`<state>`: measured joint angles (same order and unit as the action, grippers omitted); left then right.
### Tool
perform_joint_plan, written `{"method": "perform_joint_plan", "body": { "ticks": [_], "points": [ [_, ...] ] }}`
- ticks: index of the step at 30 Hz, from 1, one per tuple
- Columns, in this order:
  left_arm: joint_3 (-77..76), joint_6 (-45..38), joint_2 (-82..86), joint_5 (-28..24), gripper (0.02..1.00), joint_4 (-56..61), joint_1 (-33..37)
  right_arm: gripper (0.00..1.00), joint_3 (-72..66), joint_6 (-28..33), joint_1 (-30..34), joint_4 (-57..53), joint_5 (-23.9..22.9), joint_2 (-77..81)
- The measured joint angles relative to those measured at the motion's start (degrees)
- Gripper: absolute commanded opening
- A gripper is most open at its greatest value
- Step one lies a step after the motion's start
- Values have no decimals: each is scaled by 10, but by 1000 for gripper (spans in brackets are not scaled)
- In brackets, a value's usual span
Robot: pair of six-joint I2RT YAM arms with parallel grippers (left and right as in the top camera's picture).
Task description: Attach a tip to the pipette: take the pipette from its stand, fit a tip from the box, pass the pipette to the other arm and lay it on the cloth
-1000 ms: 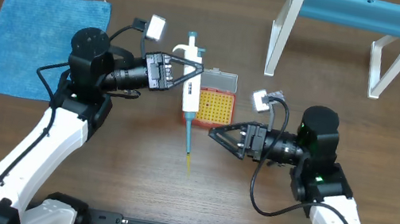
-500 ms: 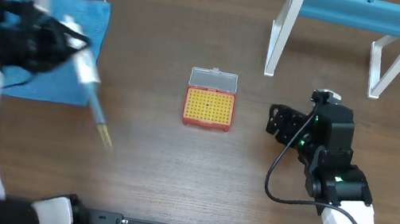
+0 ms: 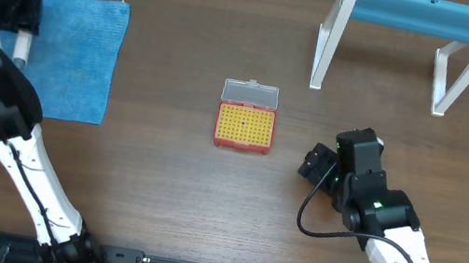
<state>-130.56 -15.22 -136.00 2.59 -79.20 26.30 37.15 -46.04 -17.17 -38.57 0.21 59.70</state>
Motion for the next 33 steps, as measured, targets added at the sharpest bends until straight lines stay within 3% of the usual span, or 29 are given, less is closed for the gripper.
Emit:
{"method": "perform_joint_plan", "body": {
  "ticks": [7,32,33],
  "points": [
    [-1,-9,-14,4,25,56,-15,884,0,-35,-81,28,-16,19],
    [-5,-10,-102,0,27,47,-16,888,0,-47,-81,65,-31,24],
    [-5,-10,-102,0,369,47,-16,890,0,-49,-81,65,-31,24]
  ]
}}
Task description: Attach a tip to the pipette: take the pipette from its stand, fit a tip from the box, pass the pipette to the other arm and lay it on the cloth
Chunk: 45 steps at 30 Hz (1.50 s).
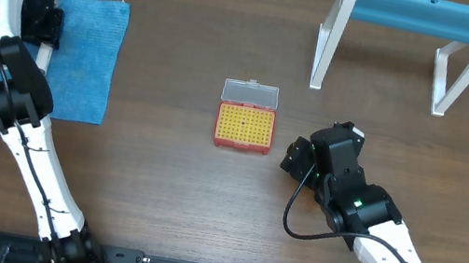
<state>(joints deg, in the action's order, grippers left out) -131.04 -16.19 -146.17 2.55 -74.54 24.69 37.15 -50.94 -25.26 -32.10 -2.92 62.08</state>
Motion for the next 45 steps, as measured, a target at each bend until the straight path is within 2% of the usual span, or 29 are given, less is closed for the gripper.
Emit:
{"method": "perform_joint_plan", "body": {
  "ticks": [1,11,15,18,21,24,27,28,31,32,37,41,45],
  "points": [
    [0,0,0,0,919,-1,0,888,0,0,0,0,0,0],
    [-23,14,10,2,921,-37,0,886,0,-11,0,0,0,0],
    [-23,40,79,8,921,-89,0,890,0,-11,0,0,-4,0],
    [-23,55,208,-35,921,-112,0,886,0,-11,0,0,-59,0],
    [-27,60,340,-71,921,-155,-1,908,0,-8,0,5,-150,0],
    [-31,60,454,-85,921,-223,-6,921,-1,53,0,62,-213,-14],
    [-5,69,567,-119,921,-221,-20,921,-1,163,-21,126,-245,-57],
    [27,76,616,-125,923,-223,-37,921,0,222,-53,141,-256,-85],
    [134,111,768,-139,923,-223,-93,923,-5,294,-108,143,-277,-130],
    [212,137,856,-140,923,-224,-109,923,-14,328,-148,142,-291,-162],
    [424,236,1090,-139,923,-193,-113,921,-51,369,-252,91,-358,-321],
    [497,267,1185,-139,923,-182,-113,921,-82,372,-274,43,-383,-425],
    [538,277,1202,-100,925,-175,-113,925,-110,376,-274,38,-423,-524]
  ]
}}
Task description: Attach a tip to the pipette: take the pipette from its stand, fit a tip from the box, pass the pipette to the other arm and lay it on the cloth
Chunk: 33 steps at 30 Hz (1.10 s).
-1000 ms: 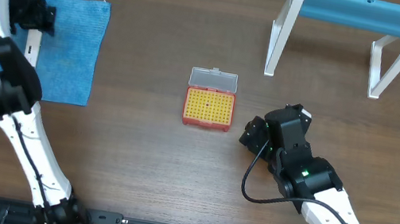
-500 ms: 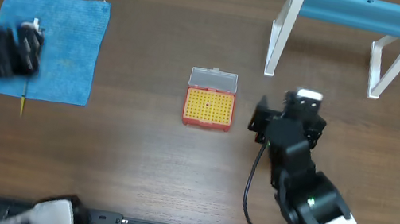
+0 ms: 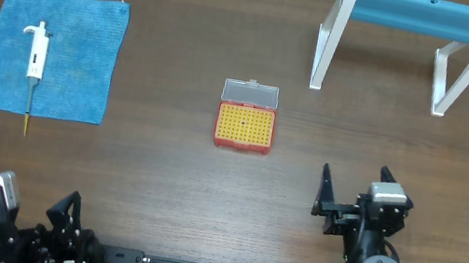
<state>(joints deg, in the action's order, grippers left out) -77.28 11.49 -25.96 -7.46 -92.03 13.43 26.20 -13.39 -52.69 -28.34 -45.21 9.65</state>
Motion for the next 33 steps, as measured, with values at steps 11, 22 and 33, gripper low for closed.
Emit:
{"method": "perform_joint_plan", "body": {
  "ticks": [11,22,33],
  "points": [
    [14,2,0,15,923,0,-2,925,-10,1,0,-56,-14,-15],
    [198,4,144,112,950,422,-130,925,-11,2,0,-59,-17,-15],
    [767,4,242,100,961,879,-130,925,-14,3,0,-60,-18,-18]
  ]
}}
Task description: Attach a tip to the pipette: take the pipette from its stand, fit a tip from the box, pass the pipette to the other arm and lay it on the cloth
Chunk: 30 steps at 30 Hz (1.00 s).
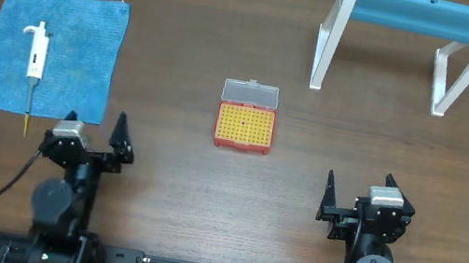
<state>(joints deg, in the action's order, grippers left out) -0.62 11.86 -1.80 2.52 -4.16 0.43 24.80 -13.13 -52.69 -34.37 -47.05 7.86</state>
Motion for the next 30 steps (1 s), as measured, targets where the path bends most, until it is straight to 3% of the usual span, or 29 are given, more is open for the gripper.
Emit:
{"method": "perform_joint_plan", "body": {
  "ticks": [30],
  "points": [
    [0,0,1,-11,961,-1,0,925,0,0,0,0,0,0]
  ]
}}
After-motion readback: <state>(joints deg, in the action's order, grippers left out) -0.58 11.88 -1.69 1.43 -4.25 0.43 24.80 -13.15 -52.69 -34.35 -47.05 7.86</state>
